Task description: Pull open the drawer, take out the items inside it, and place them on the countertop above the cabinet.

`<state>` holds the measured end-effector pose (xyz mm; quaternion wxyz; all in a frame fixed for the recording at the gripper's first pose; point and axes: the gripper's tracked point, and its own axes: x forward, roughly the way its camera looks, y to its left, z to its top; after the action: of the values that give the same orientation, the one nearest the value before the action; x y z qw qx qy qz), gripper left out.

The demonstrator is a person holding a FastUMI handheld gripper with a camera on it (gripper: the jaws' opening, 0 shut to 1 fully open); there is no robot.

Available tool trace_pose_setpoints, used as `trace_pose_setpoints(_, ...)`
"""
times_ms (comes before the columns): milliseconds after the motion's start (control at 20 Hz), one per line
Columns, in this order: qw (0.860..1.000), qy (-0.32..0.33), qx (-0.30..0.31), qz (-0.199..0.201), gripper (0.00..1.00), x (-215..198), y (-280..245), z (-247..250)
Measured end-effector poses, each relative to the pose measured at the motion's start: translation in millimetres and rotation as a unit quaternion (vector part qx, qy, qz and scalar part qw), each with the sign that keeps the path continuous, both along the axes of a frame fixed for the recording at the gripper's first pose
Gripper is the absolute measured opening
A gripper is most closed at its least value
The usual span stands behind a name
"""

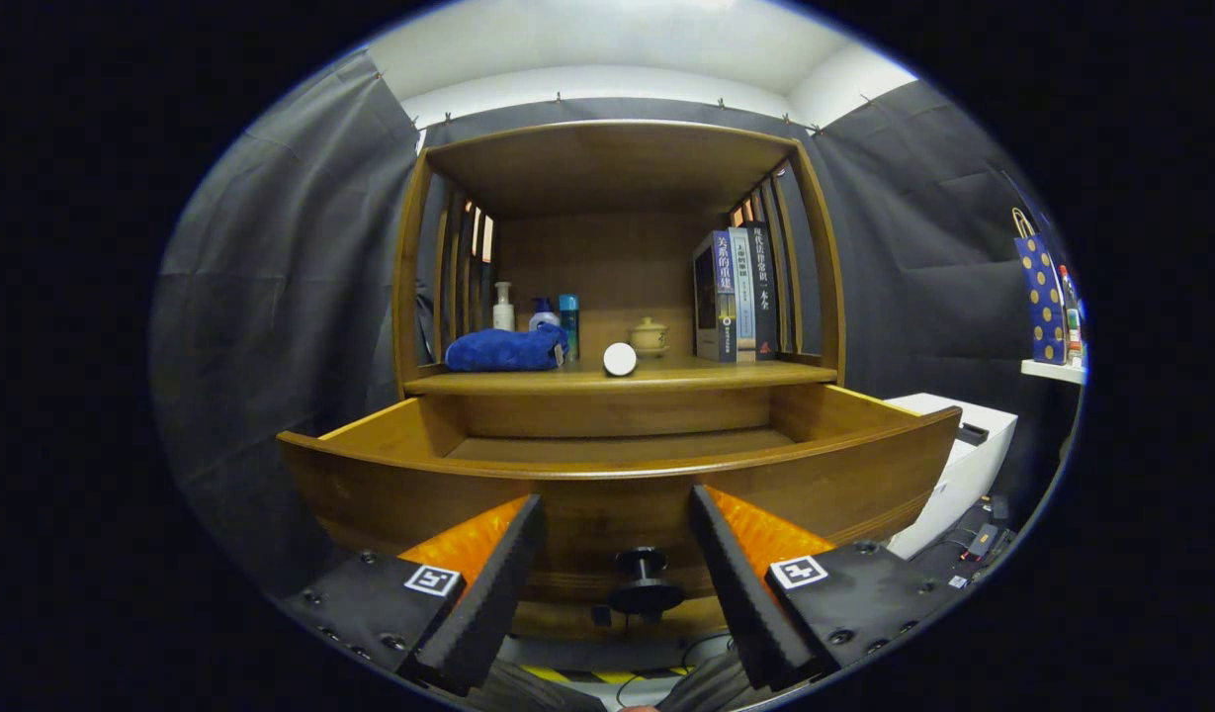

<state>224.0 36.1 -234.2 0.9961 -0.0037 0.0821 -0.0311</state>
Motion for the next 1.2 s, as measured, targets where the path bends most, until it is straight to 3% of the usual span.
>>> trace_pose_setpoints(600, 1.000, 0.016, -0.001, -0.005, 0.98, 98, -4, -13)
trace_pose_setpoints(1200, 1.000, 0.024, 0.000, -0.005, 0.98, 155, -10, -24)
